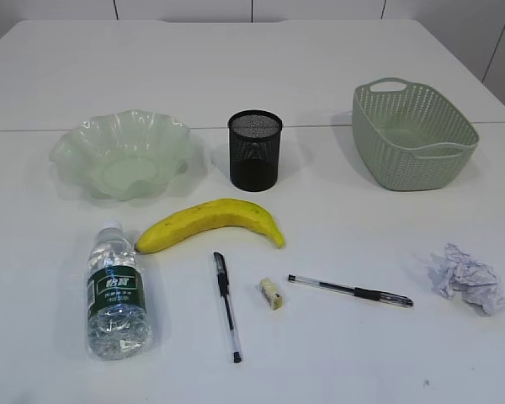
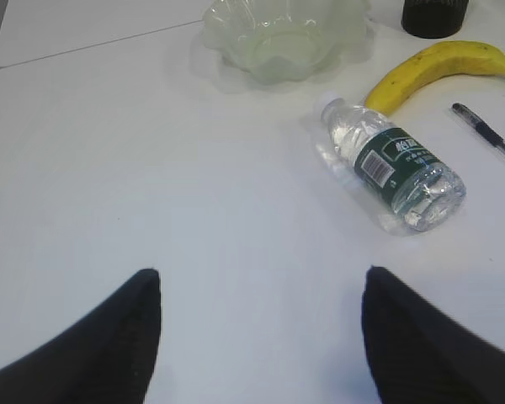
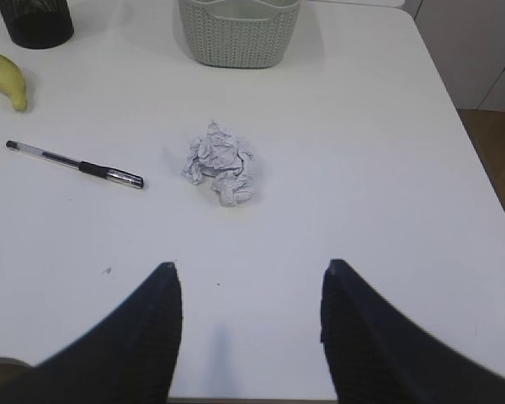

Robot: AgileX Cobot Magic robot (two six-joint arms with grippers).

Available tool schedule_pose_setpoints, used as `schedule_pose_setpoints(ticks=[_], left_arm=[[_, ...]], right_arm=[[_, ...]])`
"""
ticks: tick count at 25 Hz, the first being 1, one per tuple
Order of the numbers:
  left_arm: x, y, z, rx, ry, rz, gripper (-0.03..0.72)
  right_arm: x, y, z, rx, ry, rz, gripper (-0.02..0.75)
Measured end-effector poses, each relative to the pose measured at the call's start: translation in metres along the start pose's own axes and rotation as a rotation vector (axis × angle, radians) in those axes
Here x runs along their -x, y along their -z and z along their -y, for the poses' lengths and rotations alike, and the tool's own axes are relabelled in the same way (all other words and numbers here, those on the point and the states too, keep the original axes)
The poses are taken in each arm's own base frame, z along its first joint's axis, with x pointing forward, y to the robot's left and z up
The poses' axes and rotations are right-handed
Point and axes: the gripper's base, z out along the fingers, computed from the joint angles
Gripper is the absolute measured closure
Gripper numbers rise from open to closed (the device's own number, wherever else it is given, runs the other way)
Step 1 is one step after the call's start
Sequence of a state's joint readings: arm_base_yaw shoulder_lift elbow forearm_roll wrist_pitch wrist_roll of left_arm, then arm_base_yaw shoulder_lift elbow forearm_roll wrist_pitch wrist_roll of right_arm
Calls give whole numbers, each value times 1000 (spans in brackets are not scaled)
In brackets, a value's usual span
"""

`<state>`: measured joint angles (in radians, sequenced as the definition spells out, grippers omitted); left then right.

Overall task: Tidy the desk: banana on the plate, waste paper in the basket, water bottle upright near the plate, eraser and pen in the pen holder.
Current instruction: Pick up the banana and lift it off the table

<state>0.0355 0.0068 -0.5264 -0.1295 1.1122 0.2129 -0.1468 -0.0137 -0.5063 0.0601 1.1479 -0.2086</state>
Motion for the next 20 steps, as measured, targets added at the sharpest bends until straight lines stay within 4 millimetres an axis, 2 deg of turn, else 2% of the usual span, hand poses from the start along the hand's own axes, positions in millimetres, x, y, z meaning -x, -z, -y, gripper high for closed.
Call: schedule_pose_setpoints(ticks=[13,20], left_arm=[[0,0,-1,9,-5,-2,160],[3,4,-3,1,-32,21,160]], right_arm=[[0,0,0,0,-2,-2,338],[8,-14,3,21,-13,-127,338]])
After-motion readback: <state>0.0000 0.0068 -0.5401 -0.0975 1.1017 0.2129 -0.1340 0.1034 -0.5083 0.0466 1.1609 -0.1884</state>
